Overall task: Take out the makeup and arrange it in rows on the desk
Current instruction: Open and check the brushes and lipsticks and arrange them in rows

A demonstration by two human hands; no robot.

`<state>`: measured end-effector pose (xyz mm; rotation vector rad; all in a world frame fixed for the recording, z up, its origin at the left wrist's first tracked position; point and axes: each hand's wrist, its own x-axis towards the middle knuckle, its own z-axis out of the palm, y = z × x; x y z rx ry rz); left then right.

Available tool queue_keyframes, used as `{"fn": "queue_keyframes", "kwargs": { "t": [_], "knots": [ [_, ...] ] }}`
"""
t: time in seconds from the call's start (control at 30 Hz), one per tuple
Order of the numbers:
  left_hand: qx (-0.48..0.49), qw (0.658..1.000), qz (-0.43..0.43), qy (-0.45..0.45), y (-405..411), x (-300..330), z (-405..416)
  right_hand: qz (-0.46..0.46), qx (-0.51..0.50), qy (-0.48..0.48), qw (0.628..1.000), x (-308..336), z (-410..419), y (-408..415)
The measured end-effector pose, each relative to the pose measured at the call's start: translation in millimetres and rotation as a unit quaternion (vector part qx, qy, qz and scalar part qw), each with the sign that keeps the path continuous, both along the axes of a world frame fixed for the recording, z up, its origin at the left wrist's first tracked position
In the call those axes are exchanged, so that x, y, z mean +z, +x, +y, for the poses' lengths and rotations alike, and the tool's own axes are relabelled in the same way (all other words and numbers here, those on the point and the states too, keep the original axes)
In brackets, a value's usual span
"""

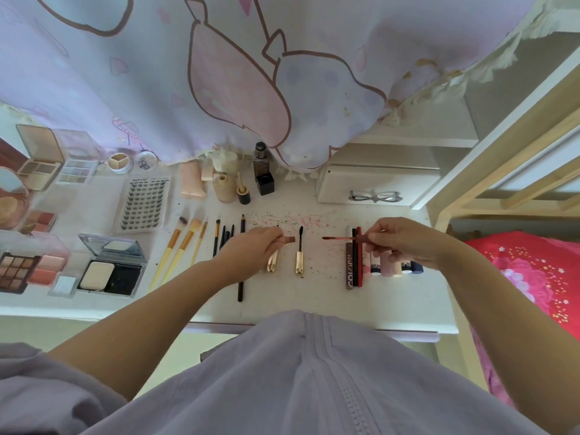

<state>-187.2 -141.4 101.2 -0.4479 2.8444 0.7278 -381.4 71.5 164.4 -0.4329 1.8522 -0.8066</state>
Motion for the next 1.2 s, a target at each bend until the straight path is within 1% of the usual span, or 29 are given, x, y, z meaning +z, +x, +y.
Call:
{"fn": "queue_keyframes", "kwargs": {
  "t": [0.07, 0.17, 0.23, 0.3, 0.33, 0.4, 0.47, 0.53, 0.57, 0.63, 0.73, 0.9, 1.0, 1.07, 1.13, 1.2],
  "knots": [
    [0.072, 0.995, -0.009, 0.064, -0.2, -2.8, -4.1, -0.020, -0.033, -0.008, 0.999, -3.5, 7.1, -1.6],
    [0.151, 0.969, -0.013, 0.193, -16.1, 0.4, 12.7, -0.031, -0.050, 0.005, 0.998, -15.8, 6.5, 10.5],
    [0.171, 0.960, -0.030, 0.218, -31.2, -1.8, 34.2, -0.015, -0.065, 0.027, 0.997, -28.0, 0.0, 25.7],
    [0.201, 0.958, -0.049, 0.200, -45.7, -9.7, 53.8, -0.002, -0.086, 0.046, 0.995, -42.0, -8.5, 42.2],
    [0.210, 0.961, -0.060, 0.170, -51.4, -14.6, 60.9, 0.006, -0.090, 0.052, 0.995, -48.5, -12.7, 50.1],
    [0.188, 0.977, -0.081, 0.055, -59.4, -24.1, 68.7, 0.047, -0.070, 0.063, 0.994, -61.5, -20.4, 62.5],
    [0.155, 0.983, -0.090, -0.050, -61.8, -31.7, 69.3, 0.120, -0.042, 0.077, 0.989, -73.6, -27.0, 70.8],
    [0.134, 0.981, -0.097, -0.102, -61.3, -37.4, 66.5, 0.183, -0.032, 0.097, 0.978, -84.2, -33.5, 75.7],
    [0.127, 0.980, -0.100, -0.116, -60.7, -39.9, 64.4, 0.199, -0.034, 0.104, 0.974, -88.4, -37.4, 77.7],
    [0.123, 0.977, -0.107, -0.134, -58.6, -43.2, 59.1, 0.208, -0.039, 0.109, 0.971, -95.0, -46.0, 82.1],
    [0.128, 0.975, -0.110, -0.147, -52.9, -45.9, 51.8, 0.197, -0.029, 0.103, 0.975, -104.1, -59.4, 87.9],
    [0.148, 0.975, -0.089, -0.138, -44.8, -48.7, 39.8, 0.219, 0.030, 0.100, 0.970, -111.4, -76.9, 92.1],
    [0.159, 0.976, -0.065, -0.134, -43.9, -44.3, 37.4, 0.222, 0.068, 0.108, 0.967, -110.2, -81.2, 89.8],
    [0.155, 0.978, -0.037, -0.133, -47.2, -39.3, 40.4, 0.232, 0.068, 0.111, 0.964, -105.5, -79.7, 78.4],
    [0.144, 0.982, 0.004, -0.125, -53.8, -34.3, 47.7, 0.272, 0.067, 0.128, 0.951, -95.5, -73.6, 55.0],
    [0.113, 0.987, 0.036, -0.113, -63.7, -31.2, 60.8, 0.295, 0.037, 0.139, 0.945, -86.0, -64.1, 24.2]
  ]
}}
